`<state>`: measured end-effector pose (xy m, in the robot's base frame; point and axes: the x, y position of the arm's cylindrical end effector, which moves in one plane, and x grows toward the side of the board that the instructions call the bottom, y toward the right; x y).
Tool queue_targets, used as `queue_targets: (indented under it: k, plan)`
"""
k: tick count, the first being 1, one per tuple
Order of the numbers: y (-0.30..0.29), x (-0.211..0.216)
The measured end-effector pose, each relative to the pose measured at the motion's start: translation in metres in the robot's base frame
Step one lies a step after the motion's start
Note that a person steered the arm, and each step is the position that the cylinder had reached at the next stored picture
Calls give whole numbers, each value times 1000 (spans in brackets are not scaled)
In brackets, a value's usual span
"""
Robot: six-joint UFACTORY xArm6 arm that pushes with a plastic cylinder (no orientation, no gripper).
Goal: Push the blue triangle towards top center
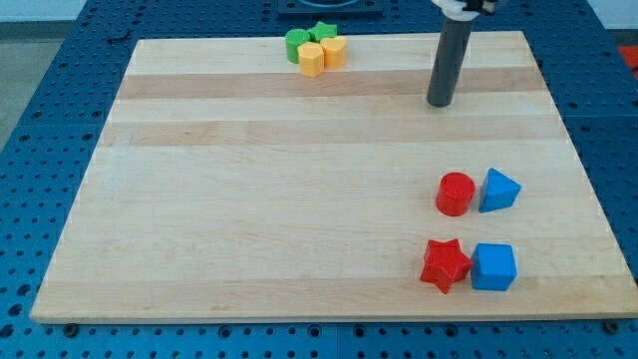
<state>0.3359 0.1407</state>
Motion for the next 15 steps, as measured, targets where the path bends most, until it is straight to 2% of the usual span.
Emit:
queue_targets:
  k: [4,5,6,8,9,10,11,12,15]
  plan:
    - [19,18]
    - [58,21]
    - [101,42]
    - [160,137]
    - [126,175]
    - [82,188]
    - [50,188]
    - [42,171]
    - [46,114]
